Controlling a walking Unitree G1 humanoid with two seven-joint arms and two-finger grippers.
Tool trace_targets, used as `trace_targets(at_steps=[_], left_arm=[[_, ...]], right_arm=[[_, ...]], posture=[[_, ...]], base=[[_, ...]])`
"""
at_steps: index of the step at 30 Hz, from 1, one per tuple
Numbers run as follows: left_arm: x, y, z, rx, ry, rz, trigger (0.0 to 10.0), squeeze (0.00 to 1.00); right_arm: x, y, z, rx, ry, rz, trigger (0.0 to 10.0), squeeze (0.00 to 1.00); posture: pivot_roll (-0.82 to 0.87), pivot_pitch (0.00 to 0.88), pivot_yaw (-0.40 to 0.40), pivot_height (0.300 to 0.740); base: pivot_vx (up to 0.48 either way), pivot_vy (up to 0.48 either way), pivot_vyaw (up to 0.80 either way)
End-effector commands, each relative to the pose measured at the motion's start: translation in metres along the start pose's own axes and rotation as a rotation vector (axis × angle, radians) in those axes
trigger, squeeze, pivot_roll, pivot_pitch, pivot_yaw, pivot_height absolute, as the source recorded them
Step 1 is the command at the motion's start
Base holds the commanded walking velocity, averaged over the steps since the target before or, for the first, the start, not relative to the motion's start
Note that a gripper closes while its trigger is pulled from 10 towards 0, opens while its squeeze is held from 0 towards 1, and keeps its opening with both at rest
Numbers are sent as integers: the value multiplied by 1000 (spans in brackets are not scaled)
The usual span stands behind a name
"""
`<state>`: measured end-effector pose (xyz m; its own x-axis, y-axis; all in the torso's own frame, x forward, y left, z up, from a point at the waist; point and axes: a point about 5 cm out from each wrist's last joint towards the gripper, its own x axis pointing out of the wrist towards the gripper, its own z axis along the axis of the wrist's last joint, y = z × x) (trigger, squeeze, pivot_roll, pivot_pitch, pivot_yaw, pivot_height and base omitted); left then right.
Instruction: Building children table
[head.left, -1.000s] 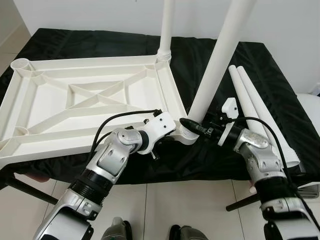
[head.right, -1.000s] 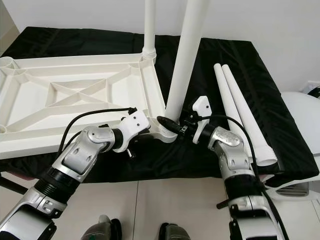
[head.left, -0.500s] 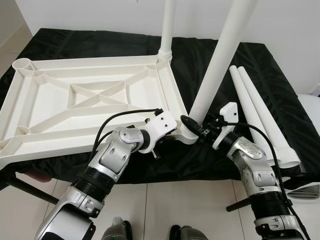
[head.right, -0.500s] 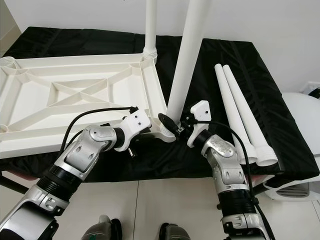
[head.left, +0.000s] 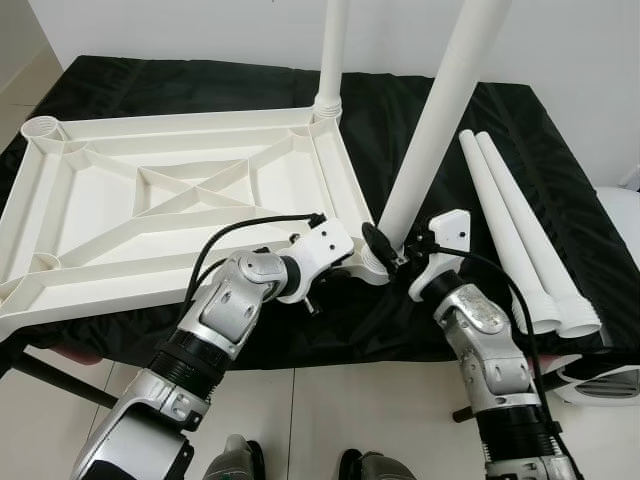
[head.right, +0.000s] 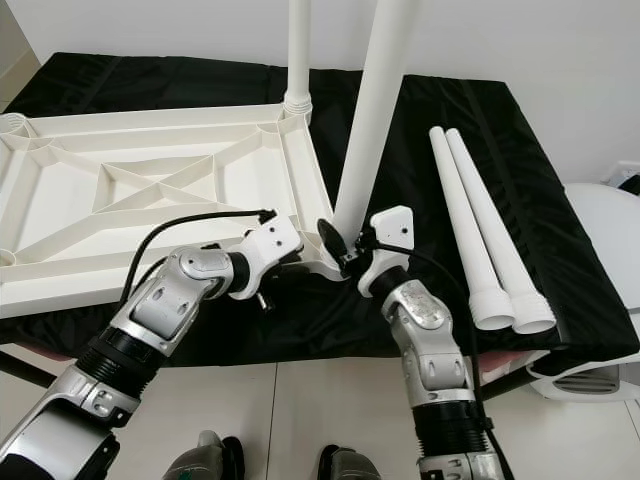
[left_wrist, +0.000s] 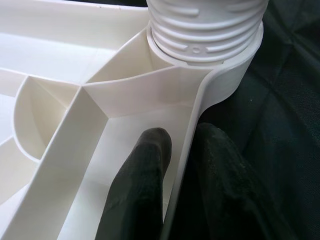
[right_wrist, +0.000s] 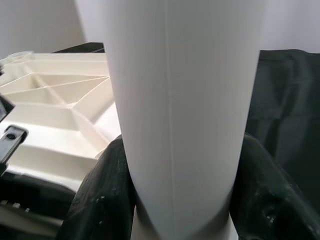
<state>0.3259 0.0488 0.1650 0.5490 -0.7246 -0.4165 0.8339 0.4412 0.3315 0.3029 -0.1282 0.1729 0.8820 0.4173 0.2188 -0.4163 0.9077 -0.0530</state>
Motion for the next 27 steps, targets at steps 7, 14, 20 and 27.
trace_targets(at_steps=[7, 14, 20, 27], left_arm=[[0, 6, -7, -15, 22, 86, 10000, 0], [-1, 6, -7, -15, 23, 90, 10000, 0], [-1, 6, -7, -15, 23, 90, 10000, 0], [-2, 7, -8, -13, 25, 94, 10000, 0]], right_arm=[[6, 11, -2, 45, 6, -182, 10000, 0], [11, 15, -10, 46, 43, -379, 10000, 0], [13, 18, -13, 45, 51, -441, 10000, 0], [15, 29, -14, 30, 51, -478, 10000, 0]], posture=[[-103, 99, -9, 740], [-93, 88, -16, 740], [-90, 85, -19, 740], [-82, 80, -24, 740]], base=[[0, 0, 0], [0, 0, 0], [0, 0, 0], [0, 0, 0]])
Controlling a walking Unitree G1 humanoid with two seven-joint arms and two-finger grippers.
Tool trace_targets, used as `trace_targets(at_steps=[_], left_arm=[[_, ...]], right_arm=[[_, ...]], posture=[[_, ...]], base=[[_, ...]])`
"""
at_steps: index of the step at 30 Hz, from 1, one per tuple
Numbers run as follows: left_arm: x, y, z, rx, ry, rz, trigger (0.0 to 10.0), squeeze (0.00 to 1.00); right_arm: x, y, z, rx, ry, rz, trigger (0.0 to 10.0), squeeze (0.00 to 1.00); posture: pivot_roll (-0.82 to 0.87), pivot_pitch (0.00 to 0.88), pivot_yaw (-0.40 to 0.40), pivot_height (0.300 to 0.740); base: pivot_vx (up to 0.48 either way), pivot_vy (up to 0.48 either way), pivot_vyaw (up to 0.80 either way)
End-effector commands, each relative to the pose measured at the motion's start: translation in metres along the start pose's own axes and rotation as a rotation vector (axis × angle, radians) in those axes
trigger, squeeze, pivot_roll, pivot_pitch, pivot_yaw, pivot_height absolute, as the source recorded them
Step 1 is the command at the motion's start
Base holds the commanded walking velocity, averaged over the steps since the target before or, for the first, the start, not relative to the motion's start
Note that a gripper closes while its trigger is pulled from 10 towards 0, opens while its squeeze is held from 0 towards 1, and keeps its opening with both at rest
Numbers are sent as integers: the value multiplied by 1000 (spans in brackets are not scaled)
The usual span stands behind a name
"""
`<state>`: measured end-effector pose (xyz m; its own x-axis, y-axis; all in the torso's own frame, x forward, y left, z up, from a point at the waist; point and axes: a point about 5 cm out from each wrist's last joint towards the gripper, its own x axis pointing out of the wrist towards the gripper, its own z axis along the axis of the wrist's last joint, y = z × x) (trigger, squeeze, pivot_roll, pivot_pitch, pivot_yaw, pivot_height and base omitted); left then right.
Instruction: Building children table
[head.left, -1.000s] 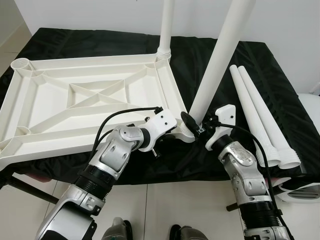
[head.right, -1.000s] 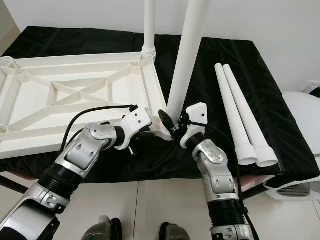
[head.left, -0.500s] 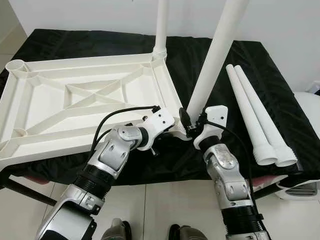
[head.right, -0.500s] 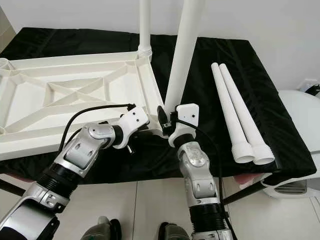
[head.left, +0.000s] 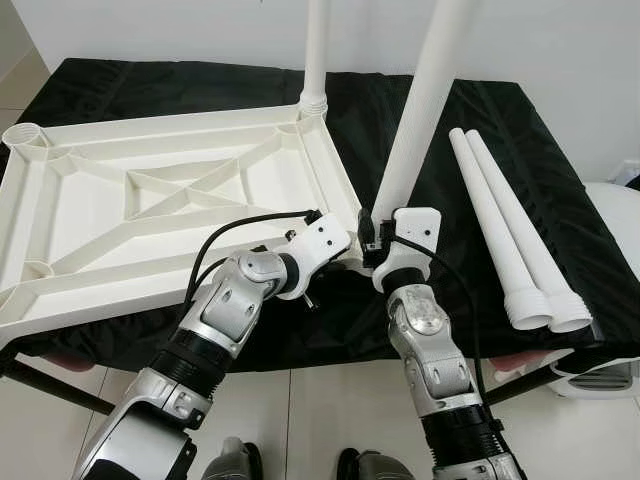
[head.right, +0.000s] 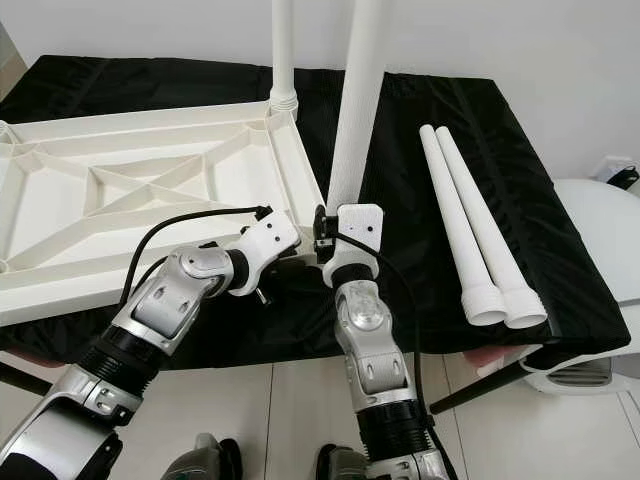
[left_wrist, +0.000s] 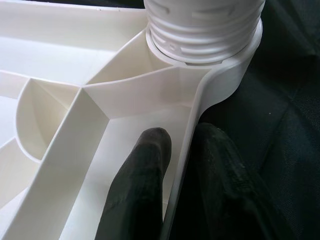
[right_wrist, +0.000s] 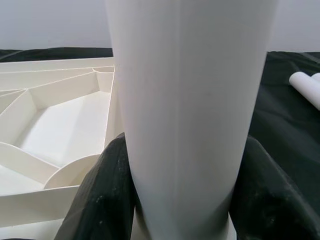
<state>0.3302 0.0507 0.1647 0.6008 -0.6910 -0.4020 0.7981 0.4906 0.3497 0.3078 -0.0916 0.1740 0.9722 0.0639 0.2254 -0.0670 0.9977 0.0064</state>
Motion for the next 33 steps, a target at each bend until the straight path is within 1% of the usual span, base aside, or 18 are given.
trace_targets(at_steps=[1, 2, 3, 4, 11, 12, 13, 17, 20, 21, 22, 24, 25, 26, 27, 29, 31, 33], left_arm=[[-3, 3, -7, -4, 18, 32, 10000, 0], [-3, 3, -7, -4, 18, 32, 10000, 0], [-3, 3, -7, -4, 18, 33, 10000, 0], [-3, 3, -7, -4, 18, 34, 10000, 0], [-3, 3, -7, -5, 18, 36, 10000, 0], [-3, 3, -7, -4, 18, 36, 10000, 0], [-3, 3, -7, -4, 18, 36, 10000, 0], [-4, 4, -7, -2, 19, 36, 10000, 0], [-4, 4, -8, 0, 19, 36, 10000, 0], [-5, 4, -8, 1, 20, 35, 10000, 0], [-5, 4, -8, 1, 20, 35, 10000, 0], [-5, 4, -8, 4, 21, 32, 10000, 0], [-5, 4, -8, 4, 21, 32, 10000, 0], [-5, 5, -8, 5, 21, 32, 10000, 0], [-5, 5, -7, 5, 20, 31, 10000, 0], [-5, 5, -7, 5, 20, 31, 10000, 0], [-6, 5, -7, 5, 20, 31, 10000, 0], [-6, 5, -7, 5, 20, 31, 10000, 0]], right_arm=[[-4, -4, -12, 43, 60, -114, 10000, 0], [-4, -3, -12, 50, 59, -103, 10000, 667], [-4, -3, -12, 54, 58, -97, 10000, 667], [-4, -2, -12, 58, 55, -85, 10000, 1000], [-4, -4, -10, 67, 39, -52, 10000, 1000], [-3, -7, -8, 67, 27, -36, 10000, 1000], [-3, -7, -8, 67, 27, -36, 10000, 1000], [2, -25, -6, 65, 14, 46, 10000, 1000], [3, -30, -5, 58, 9, 69, 10000, 1000], [5, -36, -5, 49, 13, 109, 10000, 0], [5, -36, -5, 49, 13, 109, 10000, 0], [8, -45, -6, 43, 29, 236, 10000, 0], [8, -45, -6, 43, 29, 236, 10000, 0], [9, -48, -6, 35, 41, 333, 10000, 0], [9, -48, -6, 22, 46, 379, 10000, 0], [9, -48, -6, 22, 46, 379, 10000, 0], [9, -48, -7, 12, 54, 464, 10000, 0], [9, -48, -7, 12, 54, 464, 10000, 0]], posture=[[-82, 81, -26, 740], [-82, 81, -26, 740], [-82, 81, -26, 740], [-82, 82, -27, 740], [-82, 84, -27, 740], [-82, 85, -27, 740], [-82, 85, -27, 740], [-80, 89, -25, 740], [-80, 89, -25, 740], [-81, 91, -22, 740], [-81, 91, -22, 740], [-80, 93, -22, 740], [-80, 93, -22, 740], [-78, 94, -21, 740], [-78, 94, -21, 740], [-78, 94, -21, 740], [-73, 97, -17, 740], [-73, 97, -17, 740]], base=[[0, 0, 0], [0, 0, 0], [0, 0, 0], [0, 0, 0], [0, 0, 0], [0, 0, 0], [0, 0, 0], [0, 0, 0], [0, 0, 0], [0, 0, 0], [0, 0, 0], [0, 0, 0], [0, 0, 0], [0, 0, 0], [0, 0, 0], [0, 0, 0], [0, 0, 0], [0, 0, 0]])
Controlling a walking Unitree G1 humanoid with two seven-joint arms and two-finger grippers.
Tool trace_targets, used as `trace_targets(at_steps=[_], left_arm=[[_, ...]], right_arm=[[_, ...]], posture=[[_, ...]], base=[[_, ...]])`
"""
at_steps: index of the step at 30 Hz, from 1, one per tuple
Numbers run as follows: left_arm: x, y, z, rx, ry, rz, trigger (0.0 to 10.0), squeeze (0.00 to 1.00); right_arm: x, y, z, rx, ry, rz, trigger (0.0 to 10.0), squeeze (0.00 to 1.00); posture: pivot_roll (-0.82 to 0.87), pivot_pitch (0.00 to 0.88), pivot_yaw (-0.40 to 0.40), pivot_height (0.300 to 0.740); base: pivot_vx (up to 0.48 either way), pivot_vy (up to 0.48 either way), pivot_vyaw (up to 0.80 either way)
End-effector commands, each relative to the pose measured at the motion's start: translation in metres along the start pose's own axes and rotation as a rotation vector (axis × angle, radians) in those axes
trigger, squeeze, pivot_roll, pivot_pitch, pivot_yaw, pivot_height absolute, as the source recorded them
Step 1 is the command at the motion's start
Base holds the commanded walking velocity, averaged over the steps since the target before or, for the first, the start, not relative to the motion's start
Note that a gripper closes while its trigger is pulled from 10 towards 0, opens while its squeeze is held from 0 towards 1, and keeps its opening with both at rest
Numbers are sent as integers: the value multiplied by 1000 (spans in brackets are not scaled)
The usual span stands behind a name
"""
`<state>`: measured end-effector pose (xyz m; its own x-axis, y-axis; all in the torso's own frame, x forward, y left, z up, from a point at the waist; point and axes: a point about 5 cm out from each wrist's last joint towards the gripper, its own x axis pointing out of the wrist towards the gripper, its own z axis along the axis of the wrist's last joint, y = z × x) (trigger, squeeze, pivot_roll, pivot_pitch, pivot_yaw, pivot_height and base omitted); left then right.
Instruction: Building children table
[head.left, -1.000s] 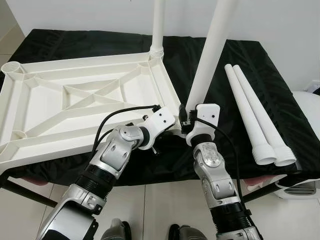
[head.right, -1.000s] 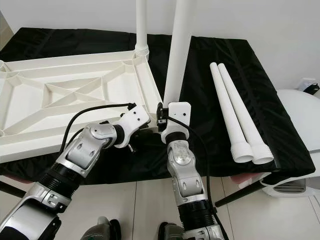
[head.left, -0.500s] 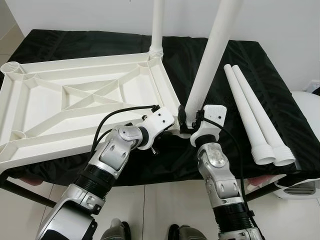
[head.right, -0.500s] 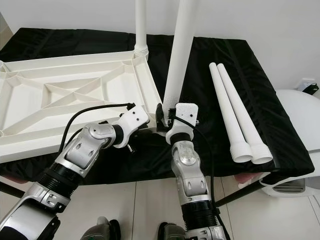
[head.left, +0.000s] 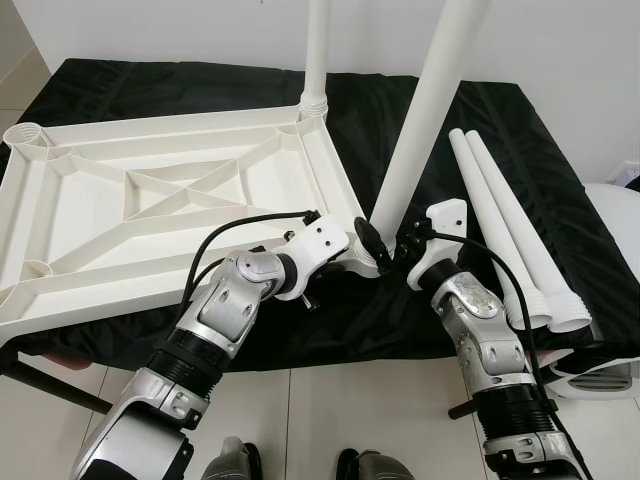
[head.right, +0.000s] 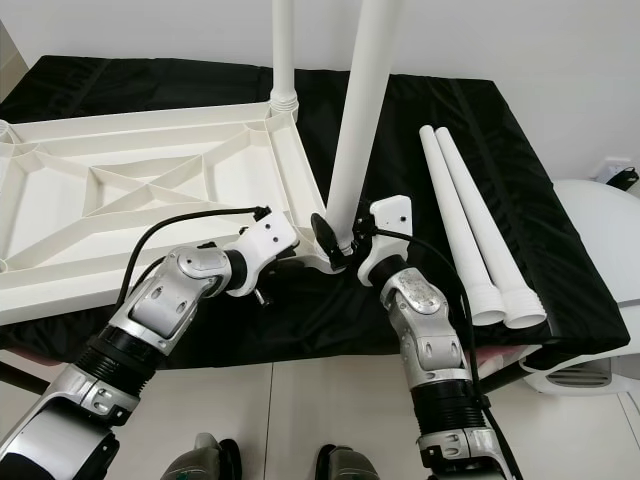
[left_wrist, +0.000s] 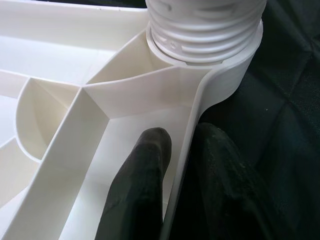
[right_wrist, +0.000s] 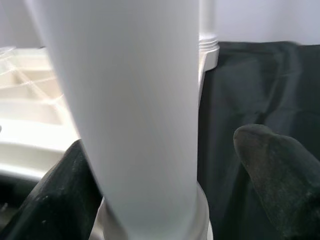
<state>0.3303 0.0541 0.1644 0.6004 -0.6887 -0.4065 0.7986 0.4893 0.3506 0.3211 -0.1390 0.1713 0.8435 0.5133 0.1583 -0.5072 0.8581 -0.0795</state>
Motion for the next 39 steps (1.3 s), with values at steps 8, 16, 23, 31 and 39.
trace_targets(at_steps=[8, 16, 23, 31, 39], left_arm=[[-5, 5, -5, 5, 15, 34, 10000, 0], [-5, 4, -4, 5, 15, 28, 10000, 0], [-5, 3, -4, 5, 14, 23, 10000, 0], [-5, 2, -2, 7, 10, 12, 10000, 0], [-5, 1, -2, 9, 8, 8, 10000, 0]], right_arm=[[-2, -11, -2, 19, 26, 260, 10000, 0], [2, -29, 0, -6, 68, 405, 10000, 0], [10, -37, 2, -47, 76, 434, 10000, 0], [20, -38, 4, -60, 67, 481, 10000, 0], [23, -26, -4, -57, 85, 555, 0, 0]], posture=[[-66, 97, -8, 740], [-61, 99, 2, 740], [-60, 100, 9, 740], [-60, 103, 14, 740], [-59, 105, 13, 740]], base=[[0, 0, 0], [0, 0, 0], [0, 0, 0], [0, 0, 0], [0, 0, 0]])
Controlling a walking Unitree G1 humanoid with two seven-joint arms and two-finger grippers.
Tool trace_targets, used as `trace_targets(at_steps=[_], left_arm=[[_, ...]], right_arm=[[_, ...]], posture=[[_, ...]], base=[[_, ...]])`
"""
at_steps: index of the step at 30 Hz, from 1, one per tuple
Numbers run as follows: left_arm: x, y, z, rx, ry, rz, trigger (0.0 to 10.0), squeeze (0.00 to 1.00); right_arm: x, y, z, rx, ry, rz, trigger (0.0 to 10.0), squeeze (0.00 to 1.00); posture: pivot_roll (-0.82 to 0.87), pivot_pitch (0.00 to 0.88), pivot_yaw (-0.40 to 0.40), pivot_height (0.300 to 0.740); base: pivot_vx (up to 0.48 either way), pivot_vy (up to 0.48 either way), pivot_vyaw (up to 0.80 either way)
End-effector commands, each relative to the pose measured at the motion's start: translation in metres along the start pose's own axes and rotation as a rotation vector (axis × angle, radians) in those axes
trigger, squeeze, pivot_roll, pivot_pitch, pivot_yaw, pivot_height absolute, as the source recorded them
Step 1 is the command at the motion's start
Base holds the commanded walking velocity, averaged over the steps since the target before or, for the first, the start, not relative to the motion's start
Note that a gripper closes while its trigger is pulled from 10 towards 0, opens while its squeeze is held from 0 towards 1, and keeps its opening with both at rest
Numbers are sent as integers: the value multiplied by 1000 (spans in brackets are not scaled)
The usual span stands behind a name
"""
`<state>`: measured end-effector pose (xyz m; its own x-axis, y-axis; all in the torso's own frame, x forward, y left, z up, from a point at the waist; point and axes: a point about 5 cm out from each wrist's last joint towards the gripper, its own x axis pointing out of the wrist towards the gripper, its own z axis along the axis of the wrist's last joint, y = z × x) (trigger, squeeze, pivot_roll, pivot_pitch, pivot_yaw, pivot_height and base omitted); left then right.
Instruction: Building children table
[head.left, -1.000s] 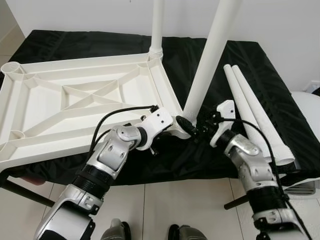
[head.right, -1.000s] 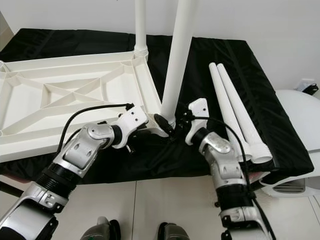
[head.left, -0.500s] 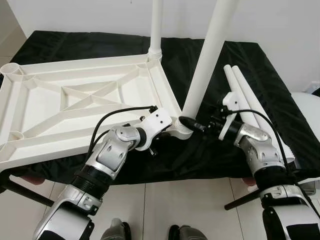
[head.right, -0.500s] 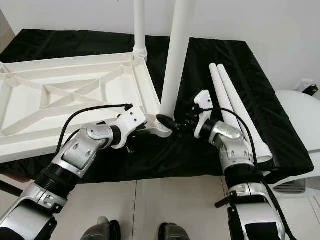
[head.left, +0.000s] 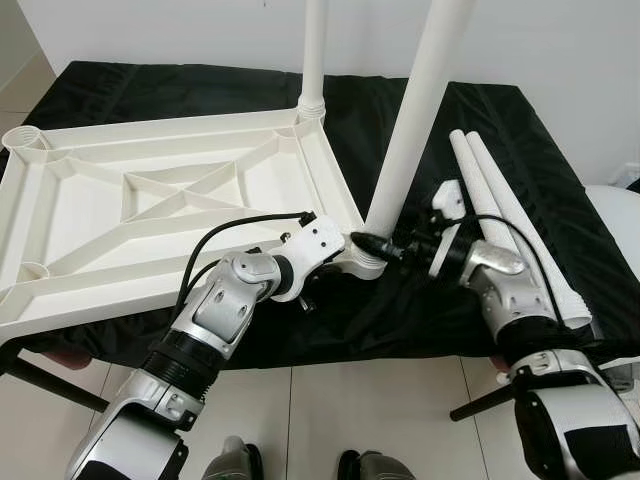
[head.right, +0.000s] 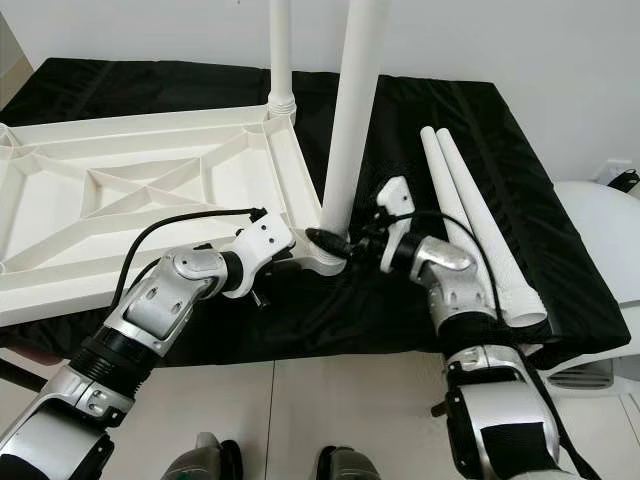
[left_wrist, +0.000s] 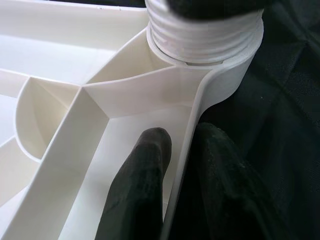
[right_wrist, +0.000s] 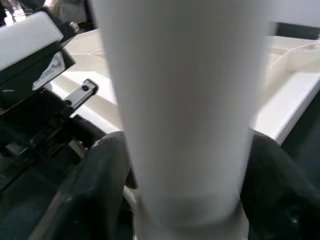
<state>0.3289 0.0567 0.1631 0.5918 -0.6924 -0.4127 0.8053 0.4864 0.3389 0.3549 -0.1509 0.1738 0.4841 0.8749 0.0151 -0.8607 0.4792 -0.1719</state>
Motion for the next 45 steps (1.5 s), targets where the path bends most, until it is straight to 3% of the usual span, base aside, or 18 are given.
trace_targets(at_steps=[1, 13, 14, 15, 31, 45], left_arm=[[-2, 1, 1, 18, 5, 19, 10000, 0], [-3, 0, 1, 19, 4, 16, 10000, 0], [-3, 0, 1, 19, 4, 15, 10000, 0], [-2, 0, 1, 18, 4, 15, 10000, 0], [-2, -2, 1, 15, 2, 16, 10000, 0], [-1, -4, -2, 8, 9, 16, 10000, 0]], right_arm=[[0, 1, -1, -11, 15, 26, 0, 0], [-8, -2, -3, -18, 27, 35, 0, 0], [-9, -2, -3, -16, 23, 25, 667, 0], [-10, -1, -4, -15, 21, 19, 10000, 0], [-10, 13, -9, 16, -62, -126, 10000, 0], [-4, 37, -12, 29, -100, -311, 10000, 0]], posture=[[-59, 105, 13, 740], [-64, 103, 6, 740], [-64, 103, 6, 740], [-64, 103, 5, 740], [-69, 98, 0, 740], [-69, 99, -5, 740]], base=[[0, 0, 0], [0, 0, 0], [0, 0, 0], [0, 0, 0], [0, 0, 0], [0, 0, 0]])
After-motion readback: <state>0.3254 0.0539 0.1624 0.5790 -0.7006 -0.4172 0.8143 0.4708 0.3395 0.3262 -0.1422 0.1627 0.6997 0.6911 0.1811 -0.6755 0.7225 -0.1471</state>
